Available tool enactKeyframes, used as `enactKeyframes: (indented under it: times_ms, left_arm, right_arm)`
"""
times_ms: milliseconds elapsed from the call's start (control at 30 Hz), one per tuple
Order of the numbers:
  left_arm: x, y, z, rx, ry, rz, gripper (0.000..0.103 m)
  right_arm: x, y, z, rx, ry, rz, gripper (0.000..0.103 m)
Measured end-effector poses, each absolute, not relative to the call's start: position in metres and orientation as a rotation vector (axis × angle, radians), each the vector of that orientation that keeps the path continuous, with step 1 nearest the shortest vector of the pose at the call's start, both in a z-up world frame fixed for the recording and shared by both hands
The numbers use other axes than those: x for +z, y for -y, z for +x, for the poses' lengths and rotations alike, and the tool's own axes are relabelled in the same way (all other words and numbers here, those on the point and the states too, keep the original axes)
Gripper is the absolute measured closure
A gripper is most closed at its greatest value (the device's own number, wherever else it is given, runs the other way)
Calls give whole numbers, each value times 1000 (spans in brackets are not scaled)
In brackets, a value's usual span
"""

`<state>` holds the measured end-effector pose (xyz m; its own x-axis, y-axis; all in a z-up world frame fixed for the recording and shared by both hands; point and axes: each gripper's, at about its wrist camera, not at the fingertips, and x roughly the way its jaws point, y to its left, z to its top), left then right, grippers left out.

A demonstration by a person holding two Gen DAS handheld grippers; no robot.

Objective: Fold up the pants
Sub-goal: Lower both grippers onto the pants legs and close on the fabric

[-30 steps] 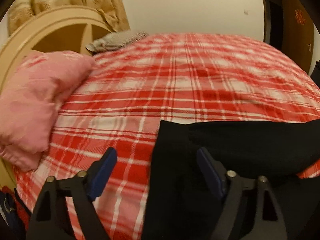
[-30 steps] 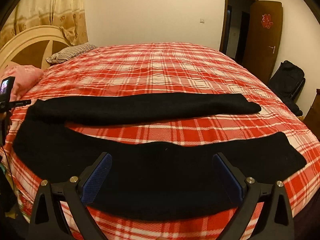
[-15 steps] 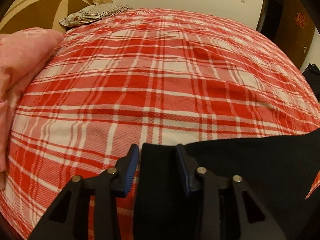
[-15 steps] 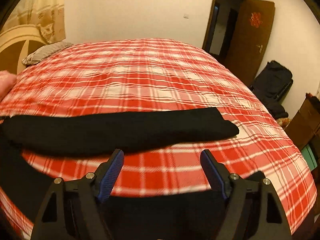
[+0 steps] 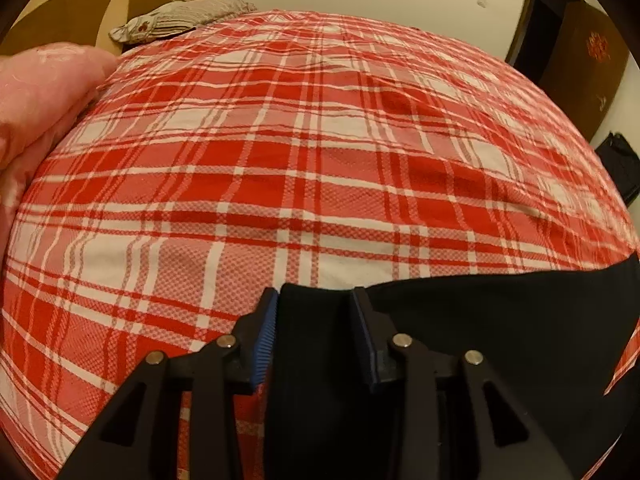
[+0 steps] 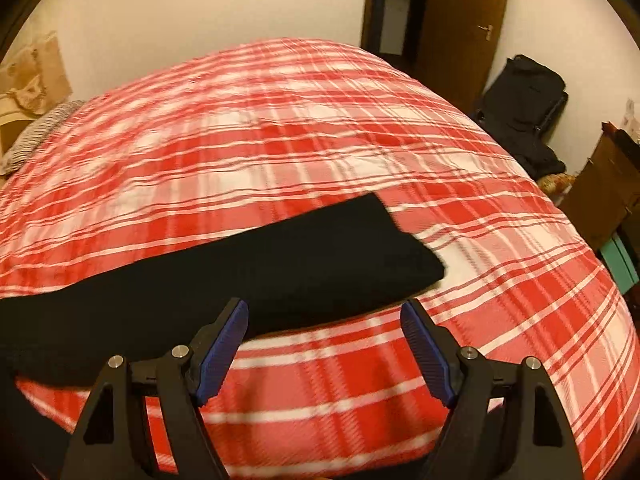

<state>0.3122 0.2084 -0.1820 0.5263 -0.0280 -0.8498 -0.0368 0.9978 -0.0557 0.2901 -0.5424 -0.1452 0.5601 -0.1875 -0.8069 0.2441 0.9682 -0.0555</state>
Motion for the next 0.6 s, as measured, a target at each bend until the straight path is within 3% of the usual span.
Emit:
enactKeyframes:
  times_ms: [133,167,200,433,600]
  left_arm:
    - [-180,-201,312,1,-1009,-12,73]
    - [-179,-198,311,-23,-1007,-3,87]
    - [-178,-196,311,-33,-1008,-2,89]
    - [-181,-187,311,-7,-985,71,89]
    - [-180,-187,313,29,-984,85,79]
  right_arm:
    - [-144,572,308,-316,-942,52,23]
    - [-144,577,312,-322,-943,52,23]
    - [-144,585,318,-331,-944,51,23]
    - [-157,612,366,-296,-952,89,23]
    - [-175,616,395,-259,-996,98,23]
